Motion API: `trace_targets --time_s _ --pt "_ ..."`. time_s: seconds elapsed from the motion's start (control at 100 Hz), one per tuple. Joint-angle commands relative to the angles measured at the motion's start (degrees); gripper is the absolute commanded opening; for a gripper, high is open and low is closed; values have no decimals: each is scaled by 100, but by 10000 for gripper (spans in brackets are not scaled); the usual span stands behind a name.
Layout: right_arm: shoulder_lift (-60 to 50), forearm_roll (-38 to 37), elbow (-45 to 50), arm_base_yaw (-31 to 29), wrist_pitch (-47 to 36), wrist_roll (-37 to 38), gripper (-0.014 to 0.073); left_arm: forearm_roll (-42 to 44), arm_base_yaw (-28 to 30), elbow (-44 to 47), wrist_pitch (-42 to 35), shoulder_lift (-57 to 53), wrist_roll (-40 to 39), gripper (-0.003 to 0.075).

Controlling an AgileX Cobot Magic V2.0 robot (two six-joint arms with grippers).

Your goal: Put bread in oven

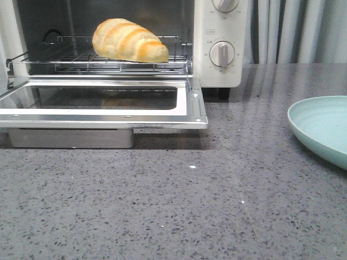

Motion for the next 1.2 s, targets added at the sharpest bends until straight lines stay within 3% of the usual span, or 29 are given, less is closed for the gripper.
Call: trace_targets --time_s 0.0,0.17,1.19 --pt "-94 -293 8 -24 -374 -51 -46 -10 31 132 -424 -187 -5 -20" --pt "-94 -535 163 -24 -374 -51 -46 -10 31 132 -424 -187 -5 -20" --pt "-94 -331 163 -24 -572 -51 -46 -10 31 132 -424 -187 -5 -20"
